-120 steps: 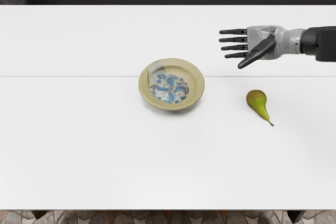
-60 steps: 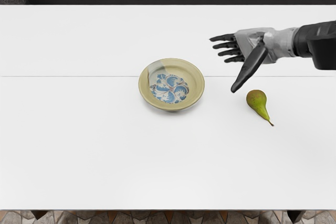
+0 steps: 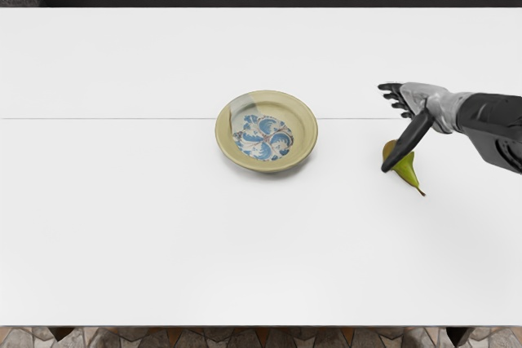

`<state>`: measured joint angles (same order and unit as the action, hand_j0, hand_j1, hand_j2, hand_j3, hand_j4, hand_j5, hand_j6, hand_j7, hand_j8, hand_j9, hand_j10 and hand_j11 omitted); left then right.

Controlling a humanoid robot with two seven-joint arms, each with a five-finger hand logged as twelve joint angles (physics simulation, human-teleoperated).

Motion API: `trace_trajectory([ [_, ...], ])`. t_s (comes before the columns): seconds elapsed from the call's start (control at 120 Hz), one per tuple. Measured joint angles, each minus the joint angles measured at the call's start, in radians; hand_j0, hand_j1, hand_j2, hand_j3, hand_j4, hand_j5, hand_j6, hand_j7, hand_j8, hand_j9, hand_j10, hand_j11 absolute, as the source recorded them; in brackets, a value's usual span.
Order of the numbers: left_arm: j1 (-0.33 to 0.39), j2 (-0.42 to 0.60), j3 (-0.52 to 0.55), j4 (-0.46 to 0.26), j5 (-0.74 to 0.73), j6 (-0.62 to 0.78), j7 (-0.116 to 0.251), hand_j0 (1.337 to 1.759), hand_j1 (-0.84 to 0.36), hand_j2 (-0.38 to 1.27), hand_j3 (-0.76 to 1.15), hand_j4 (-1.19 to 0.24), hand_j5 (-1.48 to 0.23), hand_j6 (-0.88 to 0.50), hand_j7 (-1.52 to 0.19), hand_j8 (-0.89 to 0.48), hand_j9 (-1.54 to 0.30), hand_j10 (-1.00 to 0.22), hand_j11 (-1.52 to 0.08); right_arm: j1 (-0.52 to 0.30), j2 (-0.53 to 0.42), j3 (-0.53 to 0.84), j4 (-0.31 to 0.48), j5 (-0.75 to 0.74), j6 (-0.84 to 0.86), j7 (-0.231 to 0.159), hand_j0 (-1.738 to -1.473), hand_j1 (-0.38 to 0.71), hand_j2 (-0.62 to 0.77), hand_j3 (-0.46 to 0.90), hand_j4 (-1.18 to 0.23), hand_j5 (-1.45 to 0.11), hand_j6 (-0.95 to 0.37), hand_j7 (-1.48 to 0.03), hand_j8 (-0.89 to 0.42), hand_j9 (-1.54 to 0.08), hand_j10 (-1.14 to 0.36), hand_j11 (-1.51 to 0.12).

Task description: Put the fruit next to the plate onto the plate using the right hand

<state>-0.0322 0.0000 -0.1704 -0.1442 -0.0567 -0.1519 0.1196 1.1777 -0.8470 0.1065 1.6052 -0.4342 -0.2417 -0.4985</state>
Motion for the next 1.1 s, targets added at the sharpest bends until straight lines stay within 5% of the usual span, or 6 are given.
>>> trace_trajectory([
  [0.508, 0.0, 0.0, 0.0, 0.0, 0.0, 0.0, 0.0, 1.658, 0.35, 0.0, 0.0, 0.0, 0.0, 0.0, 0.0, 0.0, 0.0, 0.0, 0.0, -0.036, 0.098, -0.07, 0.016, -0.087, -0.332, -0.089, -1.658, -0.32, 0.0, 0.0, -0.03, -0.03, -0.03, -0.03, -0.03, -0.03, -0.03, -0.03],
  [1.1, 0.0, 0.0, 0.0, 0.0, 0.0, 0.0, 0.0, 1.658, 0.35, 0.0, 0.0, 0.0, 0.0, 0.0, 0.0, 0.0, 0.0, 0.0, 0.0, -0.078, 0.126, -0.111, 0.011, -0.148, -0.369, -0.097, -1.658, -0.25, -0.02, 0.0, -0.08, -0.11, -0.09, -0.11, -0.08, -0.11, -0.08, -0.11],
])
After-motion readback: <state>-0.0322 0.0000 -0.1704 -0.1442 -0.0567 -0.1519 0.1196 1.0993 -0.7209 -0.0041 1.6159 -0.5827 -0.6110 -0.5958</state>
